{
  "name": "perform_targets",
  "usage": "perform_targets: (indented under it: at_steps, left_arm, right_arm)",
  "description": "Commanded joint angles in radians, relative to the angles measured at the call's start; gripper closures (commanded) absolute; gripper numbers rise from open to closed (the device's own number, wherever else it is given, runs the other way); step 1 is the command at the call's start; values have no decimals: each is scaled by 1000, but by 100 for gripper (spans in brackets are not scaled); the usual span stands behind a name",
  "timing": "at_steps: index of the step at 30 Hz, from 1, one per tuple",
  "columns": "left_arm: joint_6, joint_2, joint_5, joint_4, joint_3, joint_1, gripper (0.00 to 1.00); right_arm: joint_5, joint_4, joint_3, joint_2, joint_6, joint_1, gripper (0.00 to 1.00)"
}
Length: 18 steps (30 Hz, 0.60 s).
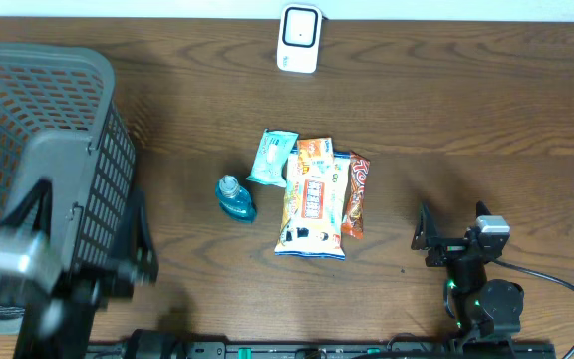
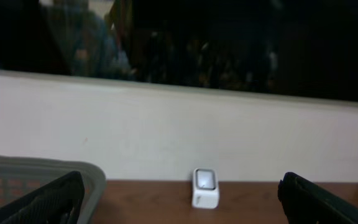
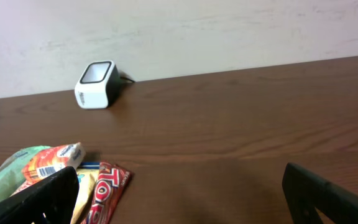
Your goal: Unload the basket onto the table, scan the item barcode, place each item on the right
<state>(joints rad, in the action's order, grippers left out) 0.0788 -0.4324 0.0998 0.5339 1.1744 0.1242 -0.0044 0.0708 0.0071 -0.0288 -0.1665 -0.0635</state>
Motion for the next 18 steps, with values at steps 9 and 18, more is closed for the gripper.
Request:
perform_targets:
  at_steps: [9,18]
  left_arm:
    - [13,296,230,39,-28,-57,0]
    - [8,346,228,15,-32,-80,0]
  right_arm:
    - [2,4,-2,2,14,-3,1]
    - [2,4,-2,2,14,-3,1]
